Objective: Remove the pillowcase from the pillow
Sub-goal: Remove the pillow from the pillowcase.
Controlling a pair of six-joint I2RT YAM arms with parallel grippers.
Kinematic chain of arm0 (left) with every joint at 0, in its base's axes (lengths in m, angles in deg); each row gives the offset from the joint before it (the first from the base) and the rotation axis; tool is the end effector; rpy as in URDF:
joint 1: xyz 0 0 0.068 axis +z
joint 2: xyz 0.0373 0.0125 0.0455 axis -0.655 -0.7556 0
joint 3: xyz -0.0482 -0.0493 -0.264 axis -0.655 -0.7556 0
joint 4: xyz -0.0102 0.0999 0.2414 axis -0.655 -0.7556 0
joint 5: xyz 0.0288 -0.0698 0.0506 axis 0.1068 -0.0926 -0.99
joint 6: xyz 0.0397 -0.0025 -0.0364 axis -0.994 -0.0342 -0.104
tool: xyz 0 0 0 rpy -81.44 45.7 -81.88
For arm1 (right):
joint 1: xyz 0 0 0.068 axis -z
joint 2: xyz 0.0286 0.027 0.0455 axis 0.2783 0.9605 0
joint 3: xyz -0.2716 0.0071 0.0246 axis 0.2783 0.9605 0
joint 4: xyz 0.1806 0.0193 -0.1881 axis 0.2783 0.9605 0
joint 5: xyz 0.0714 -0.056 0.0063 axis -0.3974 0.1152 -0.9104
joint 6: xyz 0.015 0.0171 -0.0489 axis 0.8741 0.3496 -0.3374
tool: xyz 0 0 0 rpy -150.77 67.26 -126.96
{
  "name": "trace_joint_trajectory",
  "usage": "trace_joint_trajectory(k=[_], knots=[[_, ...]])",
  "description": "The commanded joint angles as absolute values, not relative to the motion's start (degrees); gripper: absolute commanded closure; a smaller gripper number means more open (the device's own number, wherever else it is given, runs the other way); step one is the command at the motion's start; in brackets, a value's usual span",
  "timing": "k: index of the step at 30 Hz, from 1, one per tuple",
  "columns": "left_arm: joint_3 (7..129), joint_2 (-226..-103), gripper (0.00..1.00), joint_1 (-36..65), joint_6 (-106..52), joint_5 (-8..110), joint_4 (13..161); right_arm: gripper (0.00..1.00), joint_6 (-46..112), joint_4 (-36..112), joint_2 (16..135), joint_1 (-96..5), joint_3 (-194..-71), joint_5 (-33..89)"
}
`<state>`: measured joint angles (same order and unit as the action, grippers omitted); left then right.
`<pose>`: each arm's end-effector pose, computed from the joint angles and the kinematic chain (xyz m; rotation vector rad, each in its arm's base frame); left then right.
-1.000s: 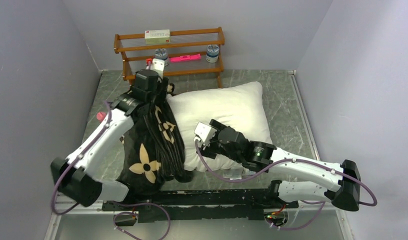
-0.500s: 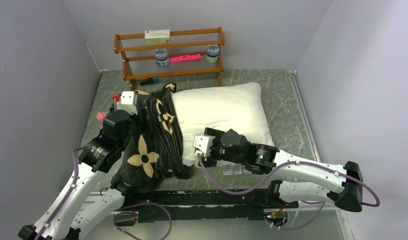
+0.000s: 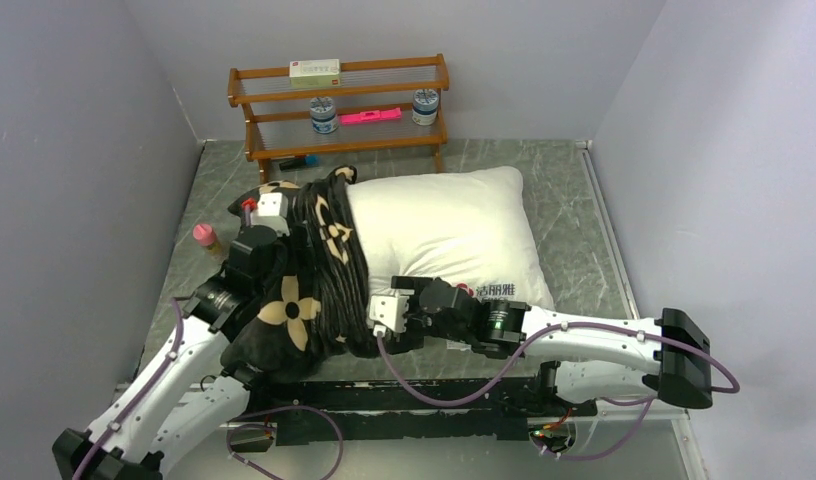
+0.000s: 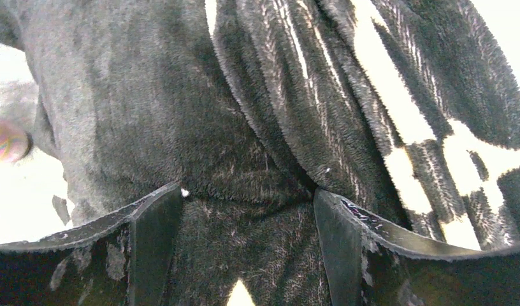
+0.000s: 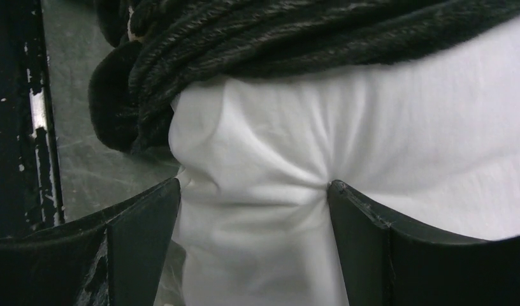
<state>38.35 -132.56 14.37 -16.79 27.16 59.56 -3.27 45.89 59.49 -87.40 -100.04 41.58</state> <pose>0.1575 -0.0681 0.3020 -0.0832 2.0238 -0.2601 0.0849 0.2380 0.2645 -1.5785 1.3911 0.3272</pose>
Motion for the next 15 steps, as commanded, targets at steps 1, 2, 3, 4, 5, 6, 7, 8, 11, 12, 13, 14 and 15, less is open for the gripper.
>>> trace_joint_trajectory(k=[1,2,3,4,5,6,7,8,11,12,13,14,15], knots=[[40.3,-139.0,0.21,14.1,-20.7,35.0,64.4,0.12,-3.6,40.4,61.3,-88.2,-97.5,43.2],[41.1,-140.4,0.21,14.0,-21.5,35.7,65.6,0.12,-3.9,39.6,61.8,-88.2,-97.3,43.3],[41.8,-141.9,0.21,14.1,-22.3,36.8,66.7,0.12,-4.3,38.8,62.4,-88.3,-97.2,43.6],[42.8,-144.2,0.21,14.1,-22.8,38.1,67.6,0.12,-4.6,38.1,63.0,-88.2,-97.0,44.1],[44.0,-146.0,0.22,14.1,-22.9,39.3,68.0,0.12,-4.9,37.8,63.8,-88.3,-96.7,44.5],[45.4,-147.8,0.22,14.1,-22.9,40.5,68.4,0.11,-5.4,35.9,64.7,-88.2,-96.4,44.8],[46.7,-149.7,0.22,14.0,-22.9,41.7,68.9,0.11,-5.9,34.9,65.6,-88.3,-96.1,45.7],[48.4,-151.4,0.23,14.1,-22.9,42.1,69.2,0.11,-6.3,33.5,66.6,-88.3,-95.7,46.8],[51.9,-155.3,0.23,14.0,-22.9,43.6,69.5,0.12,-7.4,31.0,69.5,-88.3,-95.3,50.5],[52.7,-155.9,0.23,14.0,-23.0,43.9,69.8,0.12,-7.6,30.0,70.4,-88.3,-95.1,51.9],[53.3,-156.3,0.23,14.0,-23.1,44.1,70.2,0.13,-7.6,29.4,71.3,-88.3,-95.1,53.3],[53.8,-156.6,0.23,14.0,-23.2,44.3,70.5,0.14,-7.8,29.0,72.1,-88.3,-95.1,54.5],[54.3,-156.9,0.23,14.0,-23.4,44.4,70.6,0.15,-7.9,28.7,73.0,-88.3,-95.2,55.4]])
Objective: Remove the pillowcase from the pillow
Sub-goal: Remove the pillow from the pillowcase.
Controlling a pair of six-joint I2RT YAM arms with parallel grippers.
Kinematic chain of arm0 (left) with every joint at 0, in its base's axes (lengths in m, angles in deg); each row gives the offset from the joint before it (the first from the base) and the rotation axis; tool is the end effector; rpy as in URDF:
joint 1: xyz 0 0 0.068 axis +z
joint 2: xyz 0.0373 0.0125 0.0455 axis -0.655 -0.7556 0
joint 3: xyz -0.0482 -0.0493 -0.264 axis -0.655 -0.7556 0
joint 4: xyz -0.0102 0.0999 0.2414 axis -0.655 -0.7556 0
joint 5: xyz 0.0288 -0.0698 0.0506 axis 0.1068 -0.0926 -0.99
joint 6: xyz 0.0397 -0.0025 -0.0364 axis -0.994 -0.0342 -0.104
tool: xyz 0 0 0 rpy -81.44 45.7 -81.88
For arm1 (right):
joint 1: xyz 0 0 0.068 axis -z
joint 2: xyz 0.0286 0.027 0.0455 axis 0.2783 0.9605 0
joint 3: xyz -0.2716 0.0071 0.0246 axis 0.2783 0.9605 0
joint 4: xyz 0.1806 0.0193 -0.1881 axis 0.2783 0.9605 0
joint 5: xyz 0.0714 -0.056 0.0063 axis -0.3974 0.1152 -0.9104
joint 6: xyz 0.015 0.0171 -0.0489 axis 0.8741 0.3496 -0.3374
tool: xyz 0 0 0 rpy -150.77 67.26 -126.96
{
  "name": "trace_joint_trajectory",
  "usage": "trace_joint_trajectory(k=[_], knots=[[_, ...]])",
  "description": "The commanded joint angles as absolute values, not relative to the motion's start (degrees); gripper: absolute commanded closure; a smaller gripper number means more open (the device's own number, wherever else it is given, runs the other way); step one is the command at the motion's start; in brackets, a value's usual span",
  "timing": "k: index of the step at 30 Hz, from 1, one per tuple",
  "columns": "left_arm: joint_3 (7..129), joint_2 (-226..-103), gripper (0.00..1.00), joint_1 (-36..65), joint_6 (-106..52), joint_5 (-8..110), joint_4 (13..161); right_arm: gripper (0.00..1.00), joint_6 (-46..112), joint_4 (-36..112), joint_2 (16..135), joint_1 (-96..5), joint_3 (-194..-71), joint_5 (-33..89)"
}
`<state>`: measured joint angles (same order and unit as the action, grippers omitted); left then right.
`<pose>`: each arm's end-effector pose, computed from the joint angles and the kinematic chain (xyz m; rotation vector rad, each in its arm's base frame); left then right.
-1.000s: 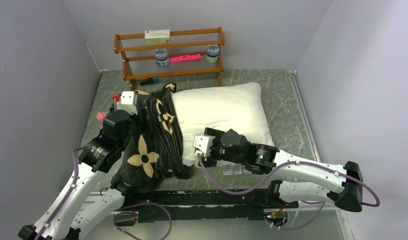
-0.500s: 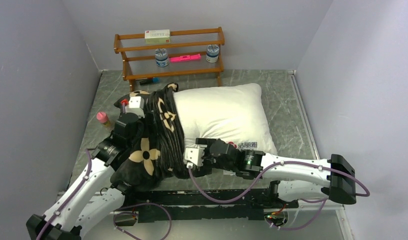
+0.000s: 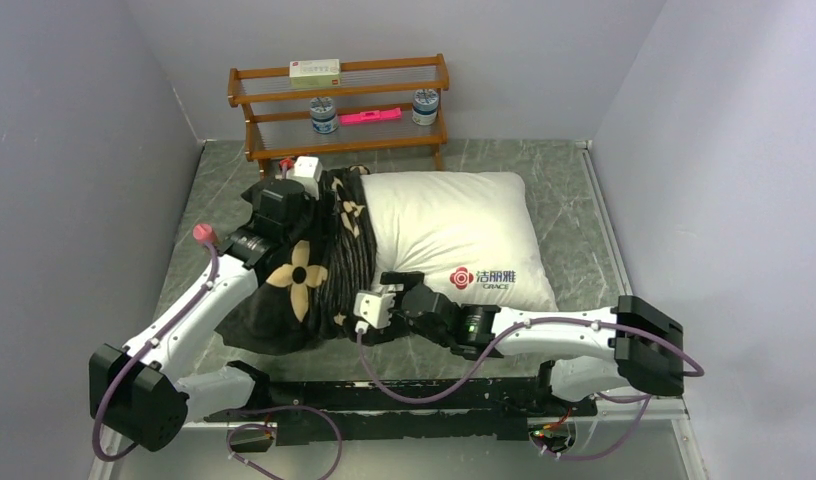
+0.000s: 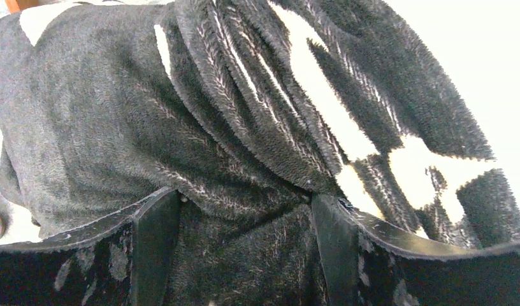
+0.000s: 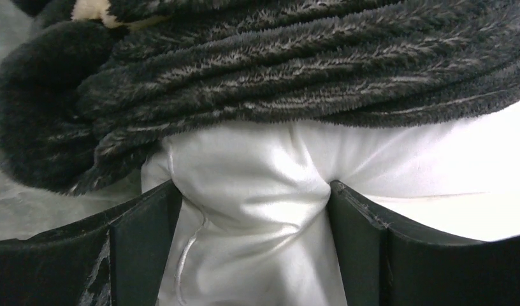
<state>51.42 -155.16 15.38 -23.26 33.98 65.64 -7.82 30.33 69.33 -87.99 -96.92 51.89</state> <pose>0.2362 -0.1070 0.3140 0.0980 2.0969 -0.2734 0.0977 0.2653 0.2299 -1.5038 1.3580 0.1211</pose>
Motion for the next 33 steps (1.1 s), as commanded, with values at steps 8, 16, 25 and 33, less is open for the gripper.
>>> trace_joint_trajectory(k=[8,16,25,33], knots=[[56.7,-155.2,0.22,14.1,-28.1,43.5,67.6,0.5,-5.4,27.1,76.8,-87.5,-97.1,56.5],[57.2,-143.7,0.2,14.1,-30.6,40.5,61.7,1.0,-2.9,26.1,73.2,-83.7,-99.0,49.5],[55.8,-138.1,0.22,14.1,-26.2,52.3,53.1,1.0,3.3,24.0,69.7,-80.2,-103.2,45.6],[57.0,-136.3,0.32,14.0,-24.4,55.9,42.7,1.0,7.1,20.9,70.2,-78.5,-105.4,55.3]])
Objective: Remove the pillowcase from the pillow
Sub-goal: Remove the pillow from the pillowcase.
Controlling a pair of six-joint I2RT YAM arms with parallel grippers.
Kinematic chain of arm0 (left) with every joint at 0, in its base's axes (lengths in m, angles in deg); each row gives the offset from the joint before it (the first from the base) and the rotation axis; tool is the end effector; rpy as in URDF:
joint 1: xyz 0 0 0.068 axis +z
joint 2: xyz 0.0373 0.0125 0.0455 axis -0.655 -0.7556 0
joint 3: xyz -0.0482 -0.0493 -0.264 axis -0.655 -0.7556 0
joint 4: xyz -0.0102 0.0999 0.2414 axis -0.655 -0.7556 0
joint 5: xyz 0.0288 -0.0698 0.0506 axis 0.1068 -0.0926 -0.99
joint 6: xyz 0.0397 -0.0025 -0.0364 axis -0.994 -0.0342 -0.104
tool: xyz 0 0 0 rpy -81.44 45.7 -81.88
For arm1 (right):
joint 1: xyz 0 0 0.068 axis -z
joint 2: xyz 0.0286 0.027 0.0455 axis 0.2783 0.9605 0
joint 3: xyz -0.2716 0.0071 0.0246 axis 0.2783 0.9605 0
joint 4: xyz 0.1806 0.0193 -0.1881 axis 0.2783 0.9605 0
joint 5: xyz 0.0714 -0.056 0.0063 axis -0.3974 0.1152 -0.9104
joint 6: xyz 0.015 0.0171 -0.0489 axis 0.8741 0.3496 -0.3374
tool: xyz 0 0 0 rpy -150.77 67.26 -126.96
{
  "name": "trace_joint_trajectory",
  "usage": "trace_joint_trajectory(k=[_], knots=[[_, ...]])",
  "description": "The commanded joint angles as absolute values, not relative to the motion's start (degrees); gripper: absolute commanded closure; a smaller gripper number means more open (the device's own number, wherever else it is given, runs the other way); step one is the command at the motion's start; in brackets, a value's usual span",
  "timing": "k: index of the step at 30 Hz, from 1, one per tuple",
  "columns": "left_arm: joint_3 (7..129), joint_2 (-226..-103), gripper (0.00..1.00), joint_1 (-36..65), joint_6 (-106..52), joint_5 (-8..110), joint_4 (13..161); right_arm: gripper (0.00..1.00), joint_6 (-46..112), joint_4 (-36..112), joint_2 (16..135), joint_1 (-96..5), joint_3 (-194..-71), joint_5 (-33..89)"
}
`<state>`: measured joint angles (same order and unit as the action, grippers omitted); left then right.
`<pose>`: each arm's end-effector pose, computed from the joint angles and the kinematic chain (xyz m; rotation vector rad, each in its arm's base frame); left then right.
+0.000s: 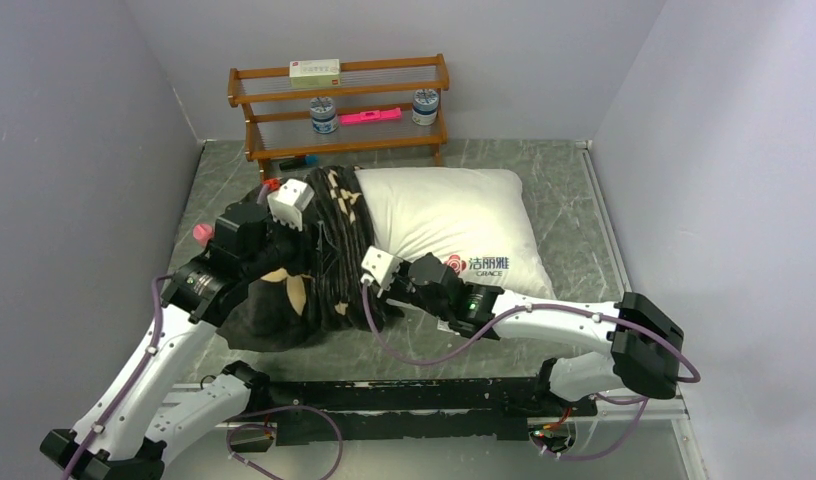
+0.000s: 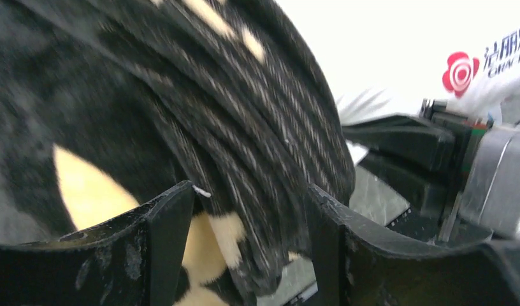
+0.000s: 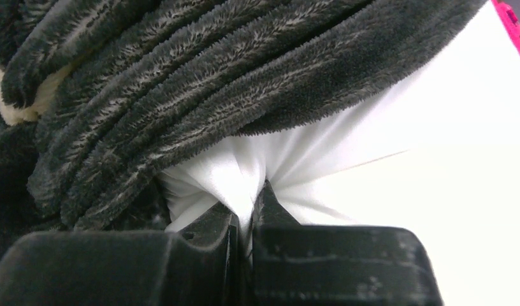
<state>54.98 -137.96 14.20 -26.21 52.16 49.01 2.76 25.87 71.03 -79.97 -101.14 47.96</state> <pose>0.1537 -0.0840 0.3669 0.3673 2.0343 -0.5942 0.1392 0.2654 0.2542 -1.2177 1.4887 0.2619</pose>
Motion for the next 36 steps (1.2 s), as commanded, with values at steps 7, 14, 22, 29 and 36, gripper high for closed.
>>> trace_joint_trajectory(k=[7,14,22,29,36], knots=[[56.9,-134.2,0.43,14.1,-22.5,55.3,35.7,1.0,8.1,19.6,72.8,-77.9,-107.4,58.9],[51.6,-133.9,0.45,14.0,-21.0,54.6,38.2,1.0,8.9,19.2,73.3,-77.9,-107.6,57.4],[46.2,-134.7,0.6,14.0,-19.5,49.0,42.3,1.0,9.2,18.5,69.7,-77.1,-105.3,60.6],[48.1,-135.0,0.95,14.0,-20.1,46.6,45.1,1.0,9.3,19.2,66.3,-76.0,-104.0,64.3],[53.8,-134.5,0.95,14.1,-24.2,33.5,45.1,1.0,9.3,19.8,58.7,-72.1,-101.2,69.2]])
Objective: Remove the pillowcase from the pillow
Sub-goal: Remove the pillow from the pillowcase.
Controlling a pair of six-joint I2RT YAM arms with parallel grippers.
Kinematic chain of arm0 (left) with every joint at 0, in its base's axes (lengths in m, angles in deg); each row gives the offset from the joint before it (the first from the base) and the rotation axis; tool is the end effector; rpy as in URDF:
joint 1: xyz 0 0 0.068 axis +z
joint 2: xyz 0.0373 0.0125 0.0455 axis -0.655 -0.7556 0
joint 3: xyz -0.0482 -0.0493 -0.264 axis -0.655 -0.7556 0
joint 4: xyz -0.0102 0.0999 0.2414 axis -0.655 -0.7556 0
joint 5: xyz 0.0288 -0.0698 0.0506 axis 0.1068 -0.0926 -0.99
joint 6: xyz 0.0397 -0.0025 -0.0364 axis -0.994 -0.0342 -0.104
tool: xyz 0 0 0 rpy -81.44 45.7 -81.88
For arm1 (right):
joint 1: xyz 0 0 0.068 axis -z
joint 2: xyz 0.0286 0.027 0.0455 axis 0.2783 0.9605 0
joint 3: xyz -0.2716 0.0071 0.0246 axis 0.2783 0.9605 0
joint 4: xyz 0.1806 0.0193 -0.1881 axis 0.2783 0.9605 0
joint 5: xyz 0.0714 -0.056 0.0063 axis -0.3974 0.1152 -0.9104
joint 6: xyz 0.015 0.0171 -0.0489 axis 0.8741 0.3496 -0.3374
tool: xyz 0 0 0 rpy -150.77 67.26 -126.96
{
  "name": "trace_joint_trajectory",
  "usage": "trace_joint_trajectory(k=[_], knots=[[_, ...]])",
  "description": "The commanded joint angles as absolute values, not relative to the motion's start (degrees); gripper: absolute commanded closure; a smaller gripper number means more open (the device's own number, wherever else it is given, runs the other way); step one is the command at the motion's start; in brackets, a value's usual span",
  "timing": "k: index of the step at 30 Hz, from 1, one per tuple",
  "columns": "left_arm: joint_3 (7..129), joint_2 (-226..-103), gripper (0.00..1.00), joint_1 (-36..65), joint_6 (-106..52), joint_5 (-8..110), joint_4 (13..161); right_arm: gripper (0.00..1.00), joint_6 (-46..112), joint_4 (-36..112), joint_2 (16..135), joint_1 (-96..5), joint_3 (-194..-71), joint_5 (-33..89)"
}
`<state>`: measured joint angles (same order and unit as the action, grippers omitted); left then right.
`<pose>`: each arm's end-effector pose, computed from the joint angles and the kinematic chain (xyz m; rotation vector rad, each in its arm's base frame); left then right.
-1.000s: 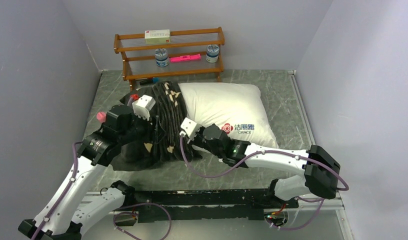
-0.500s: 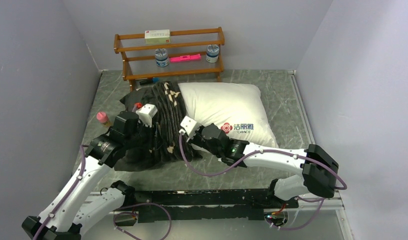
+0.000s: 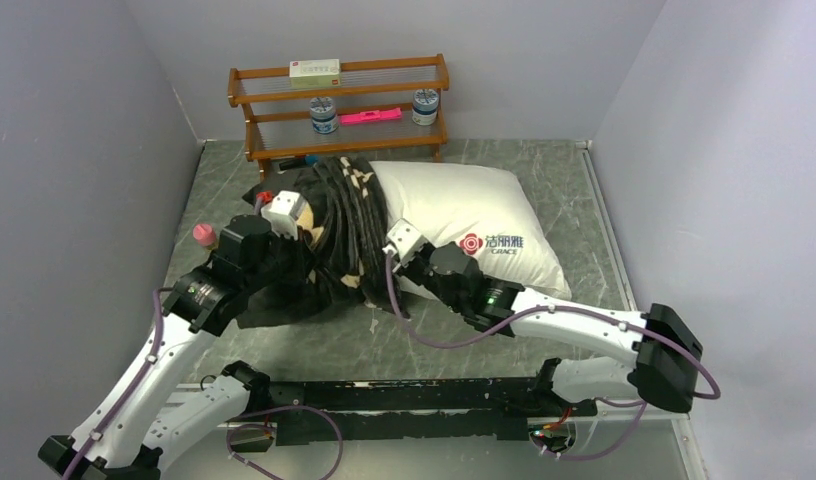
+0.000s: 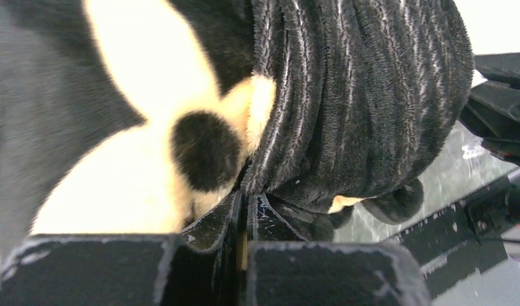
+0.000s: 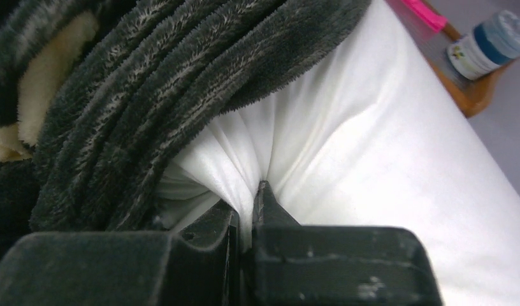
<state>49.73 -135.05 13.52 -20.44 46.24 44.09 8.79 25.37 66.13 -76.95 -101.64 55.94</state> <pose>0.1435 -0.0769 0.3361 0.2170 2.1839 -0.5232 0.1506 0.2437 0.2819 -0.9354 1.5487 0.2112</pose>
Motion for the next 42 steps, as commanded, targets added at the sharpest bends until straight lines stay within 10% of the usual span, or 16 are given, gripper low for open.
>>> trace_joint_trajectory(k=[1,27,35,42], knots=[[54.4,-134.5,0.95,14.1,-25.0,31.8,45.3,1.0,9.1,19.9,57.5,-71.4,-100.7,69.8],[46.6,-134.2,0.95,14.1,-29.3,5.3,57.4,1.0,16.5,18.6,41.6,-60.7,-93.7,83.7],[44.5,-132.8,0.95,14.1,-29.6,8.2,58.7,1.0,17.4,18.5,41.2,-60.4,-92.2,68.6],[53.3,-132.8,0.49,14.1,-31.0,30.4,57.4,1.0,17.3,22.4,47.8,-60.5,-94.7,58.3]])
